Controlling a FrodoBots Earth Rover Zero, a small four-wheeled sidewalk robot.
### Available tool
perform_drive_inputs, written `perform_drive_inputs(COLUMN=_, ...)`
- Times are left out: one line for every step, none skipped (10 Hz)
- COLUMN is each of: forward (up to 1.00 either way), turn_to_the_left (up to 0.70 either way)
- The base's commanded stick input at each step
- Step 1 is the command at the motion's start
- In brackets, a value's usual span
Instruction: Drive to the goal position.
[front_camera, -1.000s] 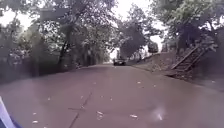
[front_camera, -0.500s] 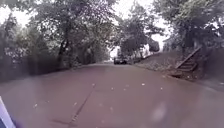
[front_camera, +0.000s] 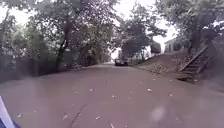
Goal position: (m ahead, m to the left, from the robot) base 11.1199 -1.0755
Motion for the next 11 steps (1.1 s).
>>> perform_drive_inputs(forward=0.70, turn_to_the_left=0.00)
perform_drive_inputs(forward=0.70, turn_to_the_left=0.00)
perform_drive_inputs(forward=0.70, turn_to_the_left=0.00)
perform_drive_inputs(forward=0.70, turn_to_the_left=0.15)
perform_drive_inputs(forward=0.70, turn_to_the_left=0.27)
perform_drive_inputs(forward=0.70, turn_to_the_left=0.35)
perform_drive_inputs(forward=0.70, turn_to_the_left=0.35)
perform_drive_inputs(forward=0.70, turn_to_the_left=0.28)
perform_drive_inputs(forward=0.70, turn_to_the_left=0.00)
perform_drive_inputs(forward=0.70, turn_to_the_left=0.00)
perform_drive_inputs(forward=0.70, turn_to_the_left=0.00)
